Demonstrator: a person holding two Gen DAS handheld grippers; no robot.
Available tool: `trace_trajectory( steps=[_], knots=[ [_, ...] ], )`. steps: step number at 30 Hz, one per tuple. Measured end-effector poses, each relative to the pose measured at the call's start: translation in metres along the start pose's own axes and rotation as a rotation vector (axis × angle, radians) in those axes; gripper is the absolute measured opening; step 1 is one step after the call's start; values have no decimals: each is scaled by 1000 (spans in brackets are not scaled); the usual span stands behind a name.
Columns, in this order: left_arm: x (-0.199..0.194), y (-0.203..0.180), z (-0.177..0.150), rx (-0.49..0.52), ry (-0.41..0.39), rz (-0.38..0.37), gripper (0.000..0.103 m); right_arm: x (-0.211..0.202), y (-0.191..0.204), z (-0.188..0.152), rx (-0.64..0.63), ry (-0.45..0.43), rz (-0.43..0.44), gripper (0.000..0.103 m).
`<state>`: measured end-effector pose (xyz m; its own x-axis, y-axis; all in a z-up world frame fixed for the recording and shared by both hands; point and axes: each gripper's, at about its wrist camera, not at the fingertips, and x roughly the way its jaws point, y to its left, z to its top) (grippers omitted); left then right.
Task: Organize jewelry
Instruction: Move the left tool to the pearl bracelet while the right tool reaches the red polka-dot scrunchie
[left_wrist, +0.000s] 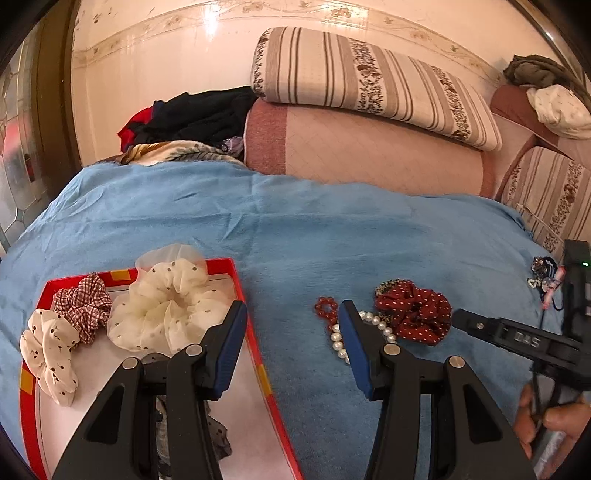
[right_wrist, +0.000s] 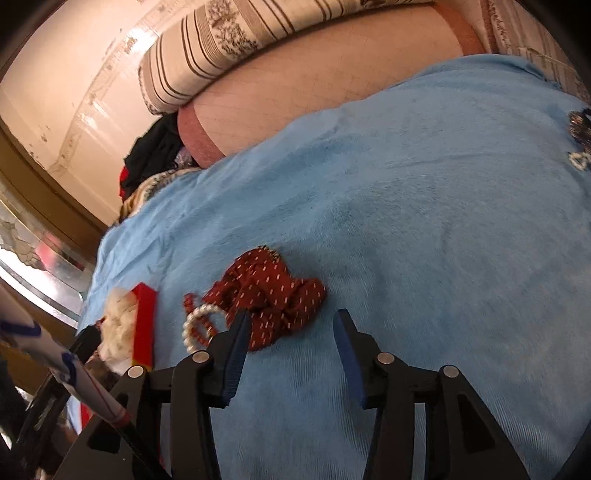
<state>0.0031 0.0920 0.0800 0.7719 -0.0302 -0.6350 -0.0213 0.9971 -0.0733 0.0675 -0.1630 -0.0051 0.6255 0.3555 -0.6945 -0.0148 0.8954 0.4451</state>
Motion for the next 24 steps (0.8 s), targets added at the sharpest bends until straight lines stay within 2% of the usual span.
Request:
trace_trajectory(
  steps=[3,4,5,6,8,14,18,21,24],
  knots=[
    [3,6,2,-19,6,4,50,20,4,7,-36,29,-22,53],
    [4,8,2,-23,8,4,50,26,4,7,-41,39,-21,48],
    [5,8,2,-25,11,6,50,30,5,7,-49,51,-1,22],
    [7,8,2,-26,15,4,50,31,6,7,-67,58,-6,12],
    [9,6,2,-23,21,0,50,21,7,6,-102,22,-28,8],
    [17,-13,-2,16,54,-40,50,-26,-14,15,-85,-43,-57,7],
    [23,-22,-7,21,106,-110,50,-52,-32,14,-37,-75,-67,7],
    [31,-23,-11,-10,153,-149,50,-56,-44,15,7,-84,-45,7],
    [42,-28,-15,-25,199,-142,50,-53,-52,20,38,-79,-7,7]
  ],
)
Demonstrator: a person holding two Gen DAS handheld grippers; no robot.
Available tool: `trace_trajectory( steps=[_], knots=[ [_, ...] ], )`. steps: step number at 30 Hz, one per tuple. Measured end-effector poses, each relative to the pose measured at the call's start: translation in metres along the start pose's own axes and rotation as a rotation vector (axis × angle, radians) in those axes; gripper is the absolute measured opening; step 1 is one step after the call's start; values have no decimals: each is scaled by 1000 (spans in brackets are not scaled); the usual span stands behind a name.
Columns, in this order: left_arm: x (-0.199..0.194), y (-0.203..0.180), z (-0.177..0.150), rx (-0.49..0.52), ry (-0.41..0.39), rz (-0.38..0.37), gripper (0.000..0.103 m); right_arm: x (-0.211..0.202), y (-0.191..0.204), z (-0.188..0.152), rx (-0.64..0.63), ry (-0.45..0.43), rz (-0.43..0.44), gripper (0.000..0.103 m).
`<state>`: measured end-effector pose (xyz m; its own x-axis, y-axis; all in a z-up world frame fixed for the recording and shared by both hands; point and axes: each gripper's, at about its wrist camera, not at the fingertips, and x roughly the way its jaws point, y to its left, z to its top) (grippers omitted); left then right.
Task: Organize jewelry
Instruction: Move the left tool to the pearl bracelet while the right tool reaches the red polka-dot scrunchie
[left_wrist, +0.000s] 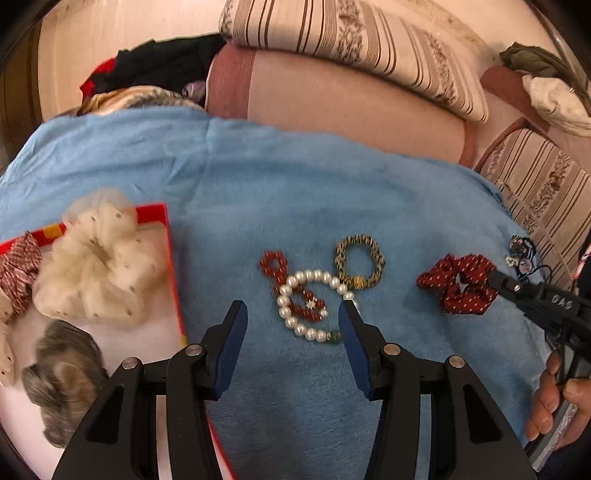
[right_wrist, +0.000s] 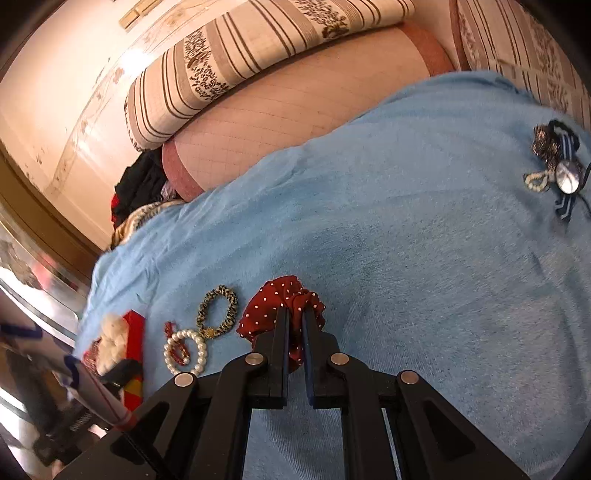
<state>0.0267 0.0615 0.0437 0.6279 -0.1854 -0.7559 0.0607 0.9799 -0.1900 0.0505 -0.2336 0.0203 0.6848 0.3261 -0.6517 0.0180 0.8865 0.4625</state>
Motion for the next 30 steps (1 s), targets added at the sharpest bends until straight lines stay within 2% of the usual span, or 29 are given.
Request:
trace_trajectory(
  steps=[2,7,9,11,12,14,20,25,30],
  knots=[
    [8,-7,0,15,14,24,50,2,2,1,-9,0,9,7],
    [37,-12,-2,-7,97,51,34,2,0,1,-10,14,42,7],
    [44,-10,-4,-23,108,76,26,-1,1,2,-15,7,49,7],
    [46,-11,-4,-31,106,104,23,-2,1,2,-16,5,51,7],
    [48,-13,-4,-21,111,137,16,-2,0,2,-11,5,53,7],
    [49,-19,-5,-7,124,178,15,-1,-1,2,-3,7,49,7],
    [50,-29,-11,11,152,172,12,-1,-2,3,13,0,50,8],
    [56,-29,-8,14,111,161,11,0,-1,3,0,-8,44,8],
    [34,-35,-9,26,41,127,9,-2,1,3,-14,-19,59,7]
  ],
)
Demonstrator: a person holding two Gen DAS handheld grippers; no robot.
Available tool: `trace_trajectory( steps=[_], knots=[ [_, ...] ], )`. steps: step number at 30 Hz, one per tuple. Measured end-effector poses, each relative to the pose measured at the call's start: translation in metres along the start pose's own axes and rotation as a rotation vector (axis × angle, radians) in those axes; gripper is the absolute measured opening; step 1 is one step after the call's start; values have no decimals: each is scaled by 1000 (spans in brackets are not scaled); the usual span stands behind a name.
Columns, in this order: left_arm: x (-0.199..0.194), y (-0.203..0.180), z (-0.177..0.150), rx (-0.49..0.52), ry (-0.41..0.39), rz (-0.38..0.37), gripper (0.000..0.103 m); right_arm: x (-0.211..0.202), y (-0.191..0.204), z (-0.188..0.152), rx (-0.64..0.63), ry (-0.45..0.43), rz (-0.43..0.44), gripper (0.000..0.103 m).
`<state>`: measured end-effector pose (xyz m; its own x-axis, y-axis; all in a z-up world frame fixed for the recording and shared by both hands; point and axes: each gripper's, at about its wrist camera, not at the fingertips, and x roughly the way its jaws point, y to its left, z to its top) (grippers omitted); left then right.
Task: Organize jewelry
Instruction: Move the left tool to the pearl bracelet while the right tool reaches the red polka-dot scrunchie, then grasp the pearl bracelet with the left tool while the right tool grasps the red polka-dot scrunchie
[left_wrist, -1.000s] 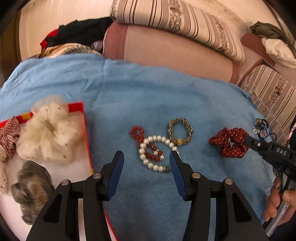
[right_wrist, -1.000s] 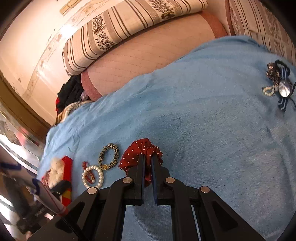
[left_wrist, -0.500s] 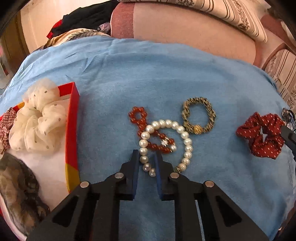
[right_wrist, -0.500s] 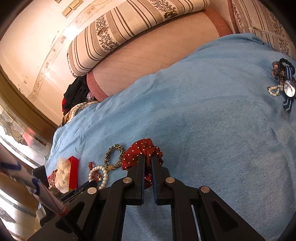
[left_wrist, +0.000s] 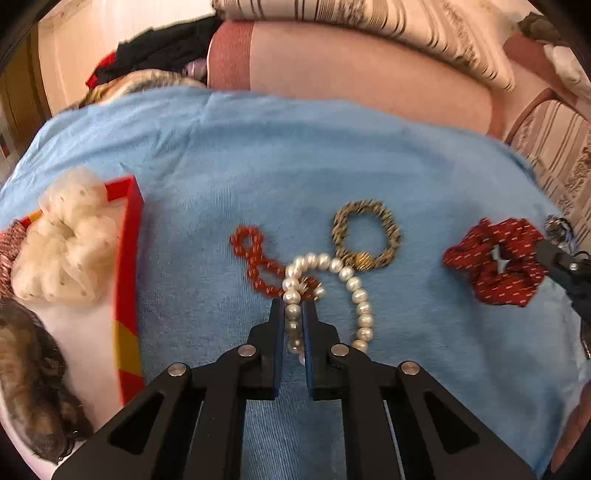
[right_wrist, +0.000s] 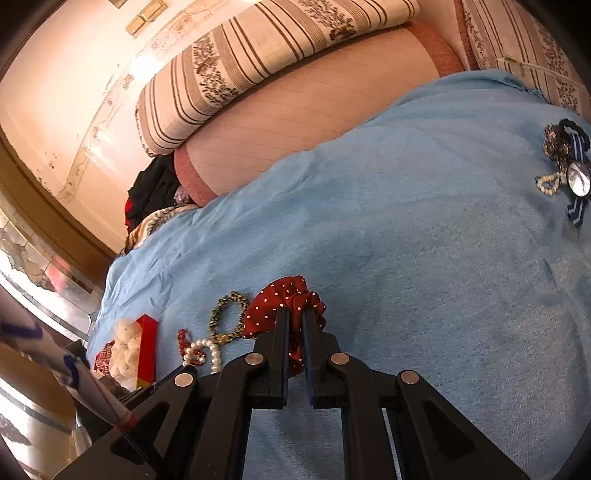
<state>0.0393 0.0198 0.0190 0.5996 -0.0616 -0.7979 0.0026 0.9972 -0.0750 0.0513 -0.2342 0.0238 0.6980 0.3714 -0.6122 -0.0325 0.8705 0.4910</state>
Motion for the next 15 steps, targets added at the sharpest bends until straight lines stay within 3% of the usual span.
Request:
trace_trajectory(
  steps=[9,15],
  knots=[
    [-46,-14,9,58,-188,-45,9,-26,25,0,-106,-108,37,7],
    [-51,-17,13,73,-226,-57,9,-31,32,1,-137,-124,45,7]
  ],
)
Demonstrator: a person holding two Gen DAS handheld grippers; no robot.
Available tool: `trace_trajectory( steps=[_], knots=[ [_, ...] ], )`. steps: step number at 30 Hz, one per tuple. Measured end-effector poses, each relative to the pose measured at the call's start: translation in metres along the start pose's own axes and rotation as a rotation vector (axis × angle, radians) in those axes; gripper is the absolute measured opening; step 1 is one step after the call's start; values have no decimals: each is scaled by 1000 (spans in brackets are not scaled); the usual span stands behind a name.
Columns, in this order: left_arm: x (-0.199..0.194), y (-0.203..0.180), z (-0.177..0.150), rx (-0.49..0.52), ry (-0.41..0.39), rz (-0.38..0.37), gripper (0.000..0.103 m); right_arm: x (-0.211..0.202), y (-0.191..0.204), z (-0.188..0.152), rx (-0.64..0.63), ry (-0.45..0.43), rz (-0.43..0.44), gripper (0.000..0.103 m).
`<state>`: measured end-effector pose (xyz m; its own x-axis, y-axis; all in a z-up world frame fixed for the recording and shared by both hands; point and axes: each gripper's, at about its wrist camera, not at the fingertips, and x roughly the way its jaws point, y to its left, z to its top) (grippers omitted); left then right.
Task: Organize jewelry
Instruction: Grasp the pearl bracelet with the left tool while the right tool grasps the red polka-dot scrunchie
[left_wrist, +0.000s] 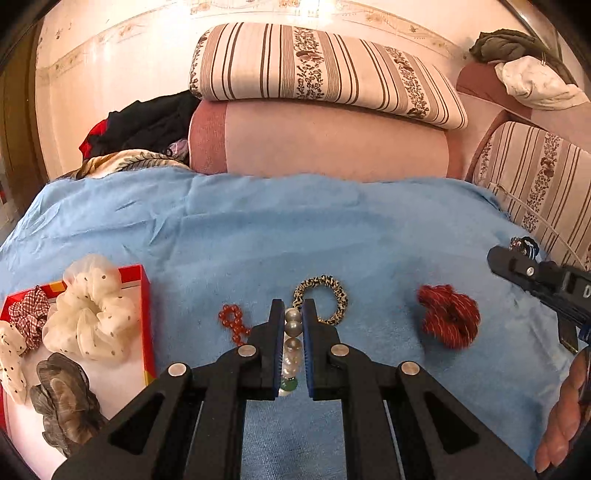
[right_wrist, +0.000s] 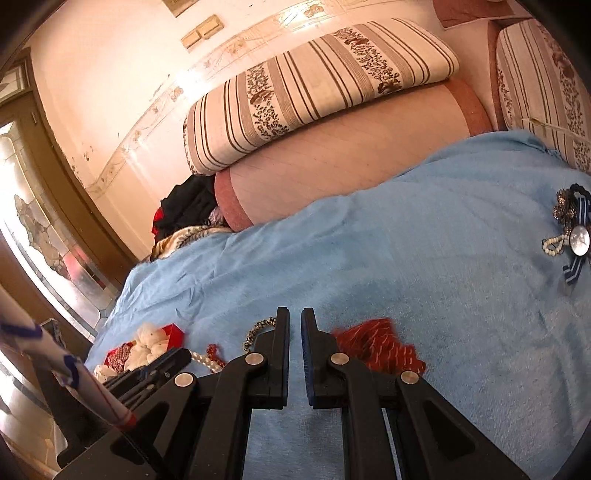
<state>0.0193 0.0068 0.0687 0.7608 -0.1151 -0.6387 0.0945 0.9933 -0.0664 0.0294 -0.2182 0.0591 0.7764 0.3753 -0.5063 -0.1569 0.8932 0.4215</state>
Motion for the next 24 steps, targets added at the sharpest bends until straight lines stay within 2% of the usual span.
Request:
trace_trajectory(
  steps=[3,5,8,10,11,16,17,19,21,24],
  knots=[
    [-1,0,-1,-3,7,-3,9,10,-11,1,5,41,-77,10],
    [-1,1,-2,-3,10,-9,9,25,-28,1,29,120,-122,42],
    [-3,2,-2,-1,7,-9,9,34,-42,-2,68,149,-152,47],
    [-2,2,-2,-5,11,-13,9,41,-39,-4,21,165,-204,59],
    [-2,3,-2,-6,12,-14,9,45,-37,-6,-2,176,-230,59],
    [-1,2,-3,-2,15,-15,9,69,-42,-17,-18,256,-282,58],
    [-1,2,-4,-1,16,-16,9,73,-46,-19,3,274,-270,42],
    [-1,2,-4,-1,14,-17,9,76,-52,-22,46,288,-249,16],
    [-1,2,-4,4,16,-18,9,74,-54,-21,64,281,-232,10],
    [-5,0,-3,12,4,-15,9,59,-45,-16,57,223,-205,8]
  ],
)
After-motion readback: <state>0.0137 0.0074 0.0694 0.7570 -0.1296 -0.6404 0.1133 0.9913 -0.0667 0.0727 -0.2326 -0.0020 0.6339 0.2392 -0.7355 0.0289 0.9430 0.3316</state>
